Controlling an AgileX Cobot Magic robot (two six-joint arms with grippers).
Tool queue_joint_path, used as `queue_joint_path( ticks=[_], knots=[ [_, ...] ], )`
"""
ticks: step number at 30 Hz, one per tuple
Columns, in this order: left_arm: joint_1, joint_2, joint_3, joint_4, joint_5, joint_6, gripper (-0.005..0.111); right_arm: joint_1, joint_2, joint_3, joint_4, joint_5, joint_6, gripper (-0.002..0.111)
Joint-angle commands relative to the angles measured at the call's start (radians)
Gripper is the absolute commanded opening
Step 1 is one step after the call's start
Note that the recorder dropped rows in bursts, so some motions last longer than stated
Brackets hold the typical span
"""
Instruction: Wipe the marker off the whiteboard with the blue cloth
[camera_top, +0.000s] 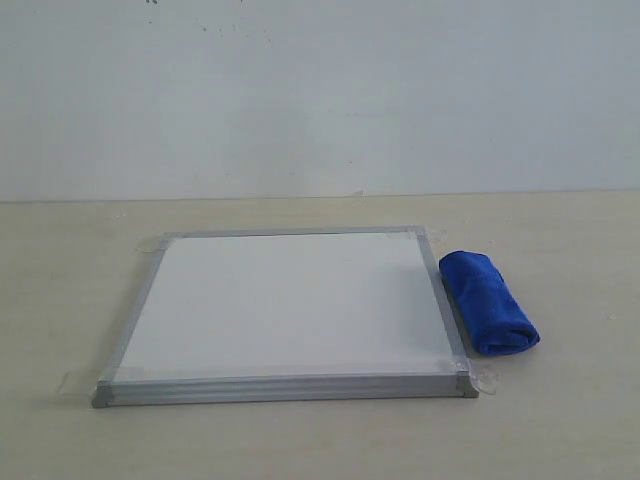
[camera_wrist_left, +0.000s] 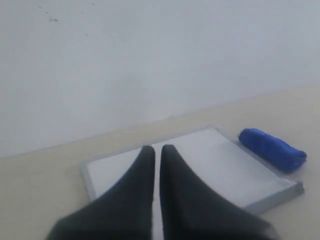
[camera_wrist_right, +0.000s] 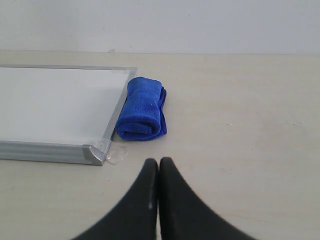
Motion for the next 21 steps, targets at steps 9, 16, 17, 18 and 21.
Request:
queue_joint_path(
  ticks=[9, 16, 17, 18, 21],
  knots=[
    [0.187, -0.257, 0.108, 0.014, -0.040, 0.019, 0.004, -0.002, -0.004, 0.000, 0.000, -0.009, 0.000, 0.000],
    [0.233, -0.257, 0.221, 0.045, -0.165, 0.017, 0.004, -0.002, -0.004, 0.000, 0.000, -0.009, 0.000, 0.000],
    [0.233, -0.257, 0.244, 0.045, -0.209, 0.017, 0.004, -0.002, -0.004, 0.000, 0.000, -0.009, 0.000, 0.000],
    [0.233, -0.257, 0.267, 0.045, -0.242, 0.013, 0.004, -0.002, -0.004, 0.000, 0.000, -0.009, 0.000, 0.000],
    [0.233, -0.257, 0.335, 0.045, -0.337, 0.011, 0.004, -0.002, -0.004, 0.000, 0.000, -0.009, 0.000, 0.000]
  ],
)
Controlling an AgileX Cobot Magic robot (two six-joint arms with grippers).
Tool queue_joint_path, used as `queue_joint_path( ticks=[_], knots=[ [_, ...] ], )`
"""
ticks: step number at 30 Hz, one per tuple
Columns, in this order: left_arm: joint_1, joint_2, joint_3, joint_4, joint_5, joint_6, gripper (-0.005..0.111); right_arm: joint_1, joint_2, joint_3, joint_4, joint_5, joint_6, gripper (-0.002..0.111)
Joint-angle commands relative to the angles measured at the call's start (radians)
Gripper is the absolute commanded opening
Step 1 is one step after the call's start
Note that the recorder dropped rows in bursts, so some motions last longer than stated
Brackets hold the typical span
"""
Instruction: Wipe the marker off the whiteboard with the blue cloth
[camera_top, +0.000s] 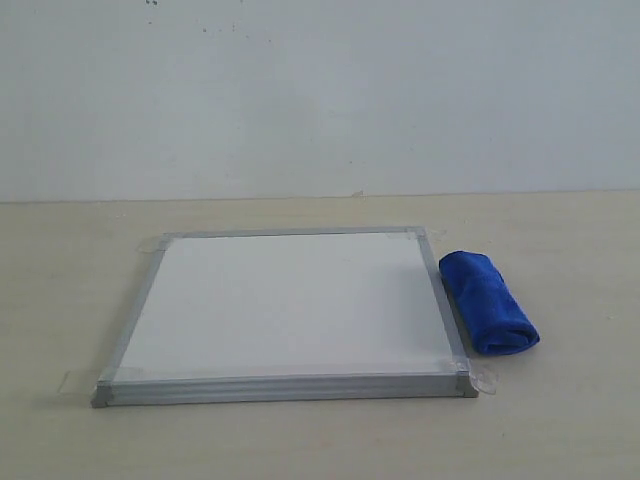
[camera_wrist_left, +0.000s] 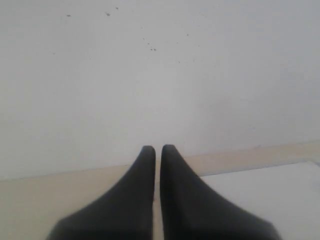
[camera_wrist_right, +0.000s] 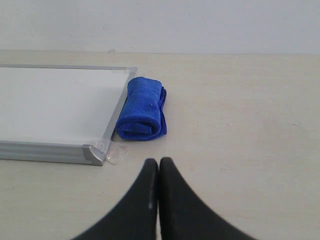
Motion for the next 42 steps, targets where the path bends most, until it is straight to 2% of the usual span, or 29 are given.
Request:
queue_joint_path(
  ticks=[1, 3, 9, 14, 19, 25, 34, 38, 42],
  knots=[
    [0.003, -0.003, 0.099, 0.003, -0.157, -0.003, 0.004, -0.002, -0.004, 0.000, 0.000, -0.009, 0.000, 0.000],
    [0.003, -0.003, 0.099, 0.006, -0.174, -0.001, 0.004, -0.002, -0.004, 0.000, 0.000, -0.009, 0.000, 0.000],
    [0.003, -0.003, 0.099, 0.011, -0.101, 0.014, 0.004, -0.002, -0.004, 0.000, 0.000, -0.009, 0.000, 0.000],
    [0.003, -0.003, 0.099, 0.013, -0.063, 0.090, 0.004, -0.002, -0.004, 0.000, 0.000, -0.009, 0.000, 0.000],
    [0.003, -0.003, 0.099, 0.011, -0.029, 0.082, 0.004, -0.002, -0.004, 0.000, 0.000, -0.009, 0.000, 0.000],
    [0.003, -0.003, 0.099, 0.004, 0.060, -0.031, 0.004, -0.002, -0.004, 0.000, 0.000, -0.009, 0.000, 0.000],
    [0.003, -0.003, 0.099, 0.010, 0.198, -0.299, 0.004, -0.002, -0.004, 0.000, 0.000, -0.009, 0.000, 0.000],
    [0.003, -0.003, 0.099, 0.144, 0.211, -0.426, 0.004, -0.002, -0.004, 0.000, 0.000, -0.009, 0.000, 0.000],
    [0.003, -0.003, 0.099, 0.239, 0.211, -0.454, 0.004, -0.002, -0.004, 0.000, 0.000, -0.009, 0.000, 0.000]
  ],
)
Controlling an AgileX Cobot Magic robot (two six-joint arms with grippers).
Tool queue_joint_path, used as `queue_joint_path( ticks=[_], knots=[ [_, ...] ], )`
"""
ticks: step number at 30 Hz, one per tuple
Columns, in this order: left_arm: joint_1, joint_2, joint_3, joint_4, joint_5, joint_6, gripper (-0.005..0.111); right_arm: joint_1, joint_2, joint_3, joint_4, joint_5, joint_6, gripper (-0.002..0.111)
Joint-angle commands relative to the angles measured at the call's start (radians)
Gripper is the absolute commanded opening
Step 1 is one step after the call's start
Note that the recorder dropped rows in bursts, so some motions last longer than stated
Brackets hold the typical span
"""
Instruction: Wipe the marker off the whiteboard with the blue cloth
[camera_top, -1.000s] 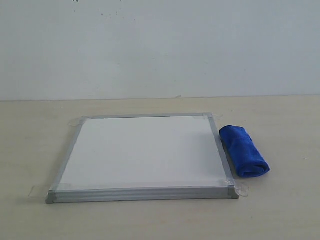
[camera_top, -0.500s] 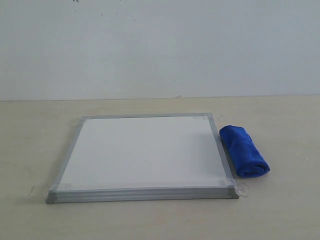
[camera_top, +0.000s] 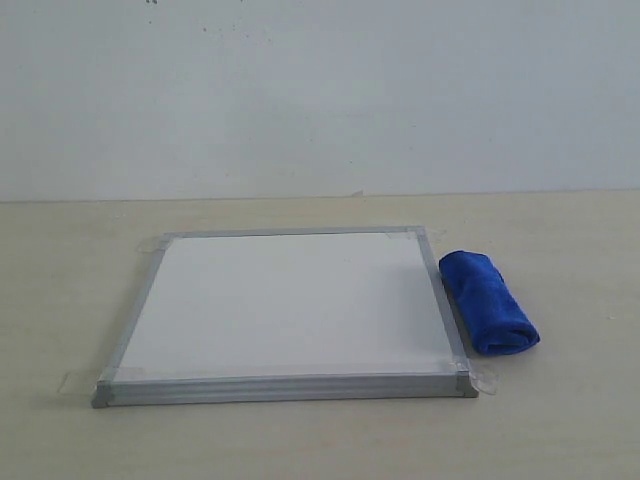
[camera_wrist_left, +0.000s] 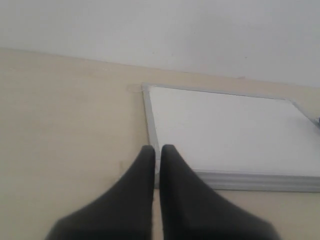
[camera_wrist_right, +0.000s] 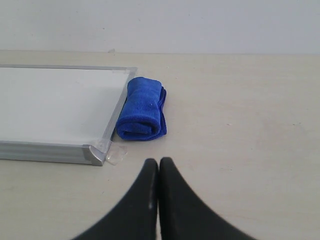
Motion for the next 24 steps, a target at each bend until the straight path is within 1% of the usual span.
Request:
queue_joint_path(
  ticks=[1, 17, 21, 24],
  knots=[
    [0.003, -0.003, 0.004, 0.084, 0.004, -0.048, 0.004, -0.002, -0.004, 0.000, 0.000, -0.009, 0.000, 0.000],
    [0.003, -0.003, 0.004, 0.077, 0.004, -0.039, 0.004, -0.002, -0.004, 0.000, 0.000, -0.009, 0.000, 0.000],
    [0.003, -0.003, 0.004, 0.077, 0.004, 0.002, 0.004, -0.002, -0.004, 0.000, 0.000, -0.009, 0.000, 0.000],
    [0.003, -0.003, 0.004, 0.066, 0.004, 0.002, 0.004, -0.002, -0.004, 0.000, 0.000, -0.009, 0.000, 0.000]
  ],
)
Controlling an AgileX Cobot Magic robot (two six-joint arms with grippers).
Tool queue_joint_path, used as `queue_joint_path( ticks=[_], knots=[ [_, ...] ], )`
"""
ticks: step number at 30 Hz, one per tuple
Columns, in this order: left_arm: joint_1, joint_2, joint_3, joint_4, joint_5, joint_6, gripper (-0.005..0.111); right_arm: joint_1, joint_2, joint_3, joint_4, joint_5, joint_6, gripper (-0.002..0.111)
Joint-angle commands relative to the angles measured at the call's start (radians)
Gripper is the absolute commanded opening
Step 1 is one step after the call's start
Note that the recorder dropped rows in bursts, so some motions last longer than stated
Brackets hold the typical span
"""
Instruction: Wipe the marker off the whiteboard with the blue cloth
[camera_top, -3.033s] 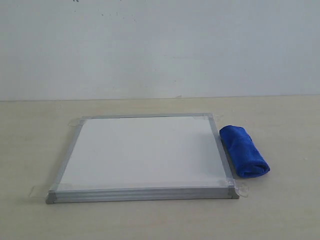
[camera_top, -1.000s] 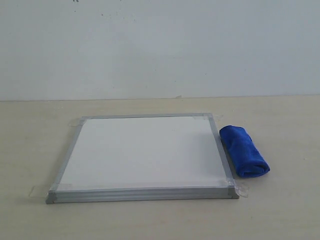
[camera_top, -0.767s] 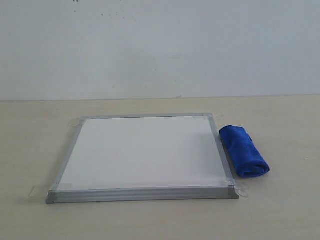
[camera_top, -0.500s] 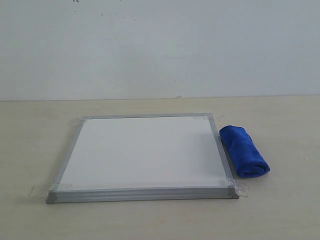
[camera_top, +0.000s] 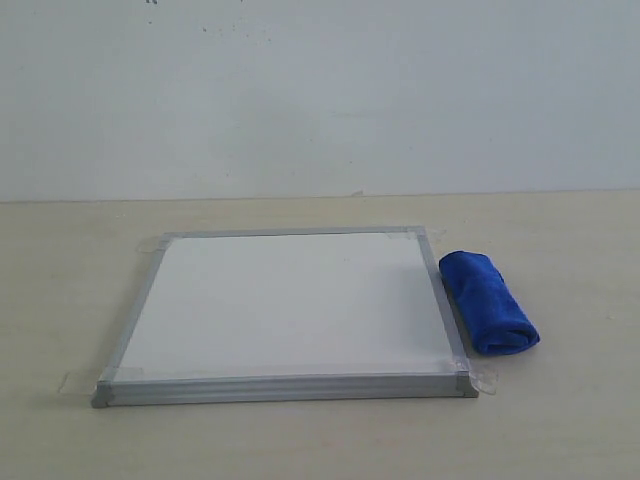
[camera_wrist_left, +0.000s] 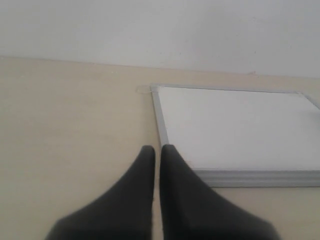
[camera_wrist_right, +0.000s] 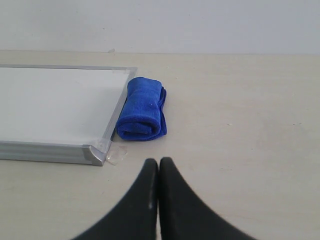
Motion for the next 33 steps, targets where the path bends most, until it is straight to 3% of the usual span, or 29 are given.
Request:
queue_joint_path(
  ticks=[1, 33],
  knots=[
    [0.003, -0.003, 0.004, -0.021, 0.004, 0.016, 0.004, -0.002, -0.004, 0.000, 0.000, -0.009, 0.000, 0.000],
    [0.003, -0.003, 0.004, -0.026, 0.007, 0.016, 0.004, -0.002, -0.004, 0.000, 0.000, -0.009, 0.000, 0.000]
  ],
)
